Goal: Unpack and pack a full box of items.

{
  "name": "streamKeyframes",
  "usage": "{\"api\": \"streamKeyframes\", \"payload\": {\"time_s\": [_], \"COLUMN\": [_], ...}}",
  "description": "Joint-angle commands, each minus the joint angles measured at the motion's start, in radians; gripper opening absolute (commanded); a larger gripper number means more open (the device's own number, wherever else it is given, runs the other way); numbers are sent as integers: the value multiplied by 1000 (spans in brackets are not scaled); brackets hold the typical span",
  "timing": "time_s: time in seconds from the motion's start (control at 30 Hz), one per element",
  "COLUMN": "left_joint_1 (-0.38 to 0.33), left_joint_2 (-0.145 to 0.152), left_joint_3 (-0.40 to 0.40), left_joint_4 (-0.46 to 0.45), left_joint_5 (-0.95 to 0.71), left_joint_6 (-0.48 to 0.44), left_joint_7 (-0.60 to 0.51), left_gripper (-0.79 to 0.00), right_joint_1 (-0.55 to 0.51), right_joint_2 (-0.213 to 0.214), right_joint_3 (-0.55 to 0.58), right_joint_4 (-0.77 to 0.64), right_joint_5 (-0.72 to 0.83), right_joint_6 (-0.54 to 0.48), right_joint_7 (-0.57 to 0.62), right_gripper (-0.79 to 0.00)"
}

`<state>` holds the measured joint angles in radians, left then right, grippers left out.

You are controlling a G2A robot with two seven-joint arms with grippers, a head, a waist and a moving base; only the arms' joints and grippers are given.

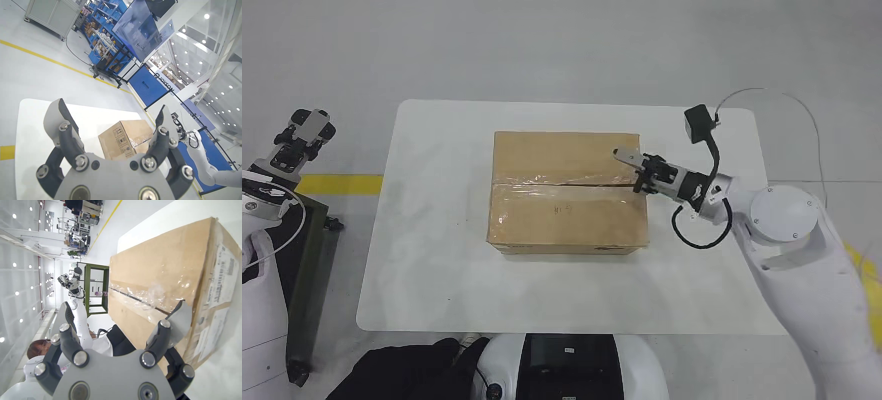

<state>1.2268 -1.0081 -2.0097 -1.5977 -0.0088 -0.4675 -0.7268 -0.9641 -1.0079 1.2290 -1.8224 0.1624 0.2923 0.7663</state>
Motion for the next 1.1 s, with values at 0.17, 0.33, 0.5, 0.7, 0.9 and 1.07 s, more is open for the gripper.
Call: {"api": "streamKeyframes", "payload": {"time_s": [0.17, 0.33, 0.5, 0.7, 0.9, 1.07], "left_joint_1": [0, 0, 0, 0, 0, 0], "left_joint_2": [0, 0, 0, 0, 0, 0], "left_joint_3": [0, 0, 0, 0, 0, 0], "left_joint_4": [0, 0, 0, 0, 0, 0], "left_joint_5": [0, 0, 0, 0, 0, 0], "left_joint_6": [0, 0, 0, 0, 0, 0], "left_joint_7": [0, 0, 0, 0, 0, 0], "left_gripper": [0, 0, 0, 0, 0, 0], "right_joint_1": [50, 76, 94, 137, 181, 202], "right_joint_2": [-1, 3, 11, 15, 10, 6], "right_joint_3": [-50, -83, -113, -192, -247, -278], "right_joint_4": [1, -37, -95, -136, -140, -127], "right_joint_5": [-109, -271, -453, -650, -797, -902], "right_joint_6": [35, 76, 137, 129, 151, 168], "right_joint_7": [34, 23, 60, 176, 231, 258], "right_gripper": [-123, -77, -289, -400, -363, -366]}}
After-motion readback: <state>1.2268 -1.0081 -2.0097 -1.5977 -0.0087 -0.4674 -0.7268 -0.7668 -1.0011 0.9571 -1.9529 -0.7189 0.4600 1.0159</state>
